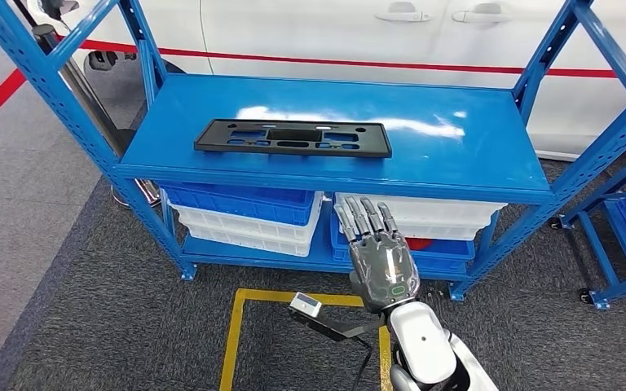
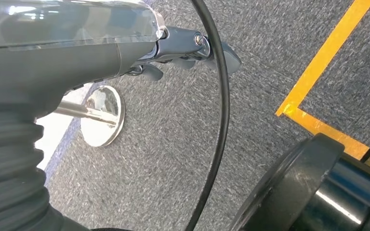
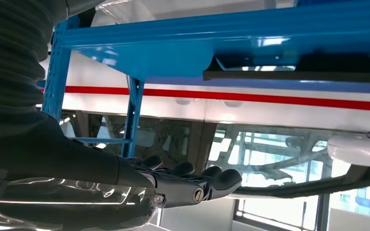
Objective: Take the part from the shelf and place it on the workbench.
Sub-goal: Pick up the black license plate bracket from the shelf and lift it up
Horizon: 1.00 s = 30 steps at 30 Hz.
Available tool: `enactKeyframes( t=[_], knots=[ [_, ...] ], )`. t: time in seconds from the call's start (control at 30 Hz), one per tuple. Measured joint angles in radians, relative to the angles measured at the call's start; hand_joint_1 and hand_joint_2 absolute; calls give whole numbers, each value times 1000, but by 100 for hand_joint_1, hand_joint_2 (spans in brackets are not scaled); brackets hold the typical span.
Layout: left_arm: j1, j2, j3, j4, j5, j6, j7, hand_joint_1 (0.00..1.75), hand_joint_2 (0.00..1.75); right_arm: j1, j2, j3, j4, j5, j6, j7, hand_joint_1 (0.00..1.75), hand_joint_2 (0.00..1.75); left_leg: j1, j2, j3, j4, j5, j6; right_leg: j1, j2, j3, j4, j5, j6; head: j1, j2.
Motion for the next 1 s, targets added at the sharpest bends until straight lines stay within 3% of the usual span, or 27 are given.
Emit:
enactKeyframes(
  t=[0.13,0.47,0.63,0.8,0.87,0.93,0.97,1.0],
  knots=[
    [-7,0,16,12,1,-1,-16,0,0,1,-3,-14,27,0,-8,-6,0,175,0,0,-1,0,0,0,0,0,-1,0,0,0,0,0],
    [-12,-2,41,34,76,-34,-43,0,0,58,35,-103,44,0,-77,-99,0,175,0,0,-1,0,0,0,0,0,-1,0,0,0,0,0],
    [-13,-2,48,42,99,-49,-47,0,0,64,47,-107,44,0,-78,-106,0,175,-5,0,-2,6,-6,10,-5,0,0,-3,0,6,0,0],
    [-12,-4,51,45,99,-47,-45,0,0,74,57,-111,42,0,-81,-116,0,175,0,0,13,-22,2,29,-8,0,1,21,0,24,1,0],
    [-13,-5,52,46,99,-46,-44,0,0,77,59,-114,42,0,-83,-117,0,175,4,1,26,-33,7,36,-11,0,-37,98,-49,30,6,0],
    [-14,-5,53,48,99,-46,-44,0,0,82,59,-117,42,0,-84,-117,0,175,4,1,25,-34,7,37,-16,1,-110,220,-106,35,10,0],
    [-14,-5,53,49,99,-46,-44,0,0,86,59,-118,42,0,-84,-117,0,175,4,1,25,-33,6,36,-20,0,-138,262,-116,38,10,0],
    [-14,-5,53,51,99,-46,-44,0,0,88,59,-120,42,0,-84,-117,0,175,5,0,26,-32,3,33,-24,0,-151,269,-104,41,10,0]
  ],
)
